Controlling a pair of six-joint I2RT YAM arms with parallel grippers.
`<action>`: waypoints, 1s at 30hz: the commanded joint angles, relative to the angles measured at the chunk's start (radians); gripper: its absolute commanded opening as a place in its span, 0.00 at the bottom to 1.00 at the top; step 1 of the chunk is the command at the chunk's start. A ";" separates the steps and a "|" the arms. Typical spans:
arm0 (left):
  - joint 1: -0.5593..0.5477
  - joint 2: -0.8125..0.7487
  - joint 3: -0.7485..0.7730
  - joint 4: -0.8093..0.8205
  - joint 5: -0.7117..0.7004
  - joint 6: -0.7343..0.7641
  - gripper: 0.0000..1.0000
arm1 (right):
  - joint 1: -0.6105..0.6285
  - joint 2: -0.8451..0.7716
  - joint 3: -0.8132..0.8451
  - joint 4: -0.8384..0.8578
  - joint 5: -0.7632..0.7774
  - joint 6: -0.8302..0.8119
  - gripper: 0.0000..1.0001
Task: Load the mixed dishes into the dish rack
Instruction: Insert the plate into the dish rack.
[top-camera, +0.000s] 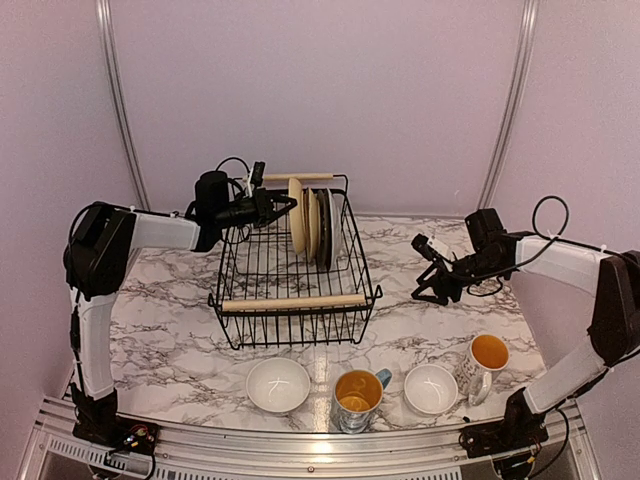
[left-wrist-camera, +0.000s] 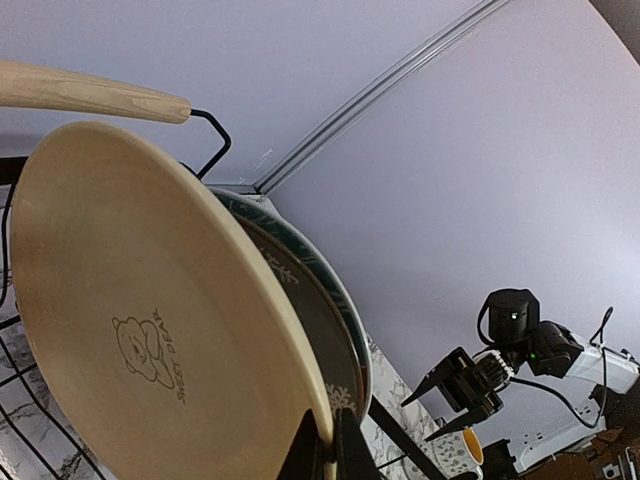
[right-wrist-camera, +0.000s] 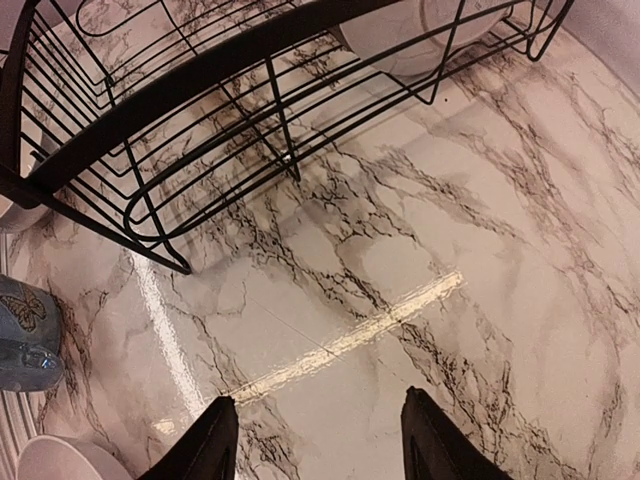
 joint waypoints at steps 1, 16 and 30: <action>0.002 0.027 0.020 -0.069 -0.069 0.061 0.00 | -0.005 0.010 0.006 -0.014 -0.014 -0.012 0.54; -0.013 0.069 0.102 -0.264 -0.206 0.146 0.00 | -0.005 0.036 0.013 -0.020 -0.017 -0.013 0.54; -0.029 -0.018 0.113 -0.409 -0.387 0.224 0.34 | -0.006 0.044 0.020 -0.031 -0.033 -0.012 0.55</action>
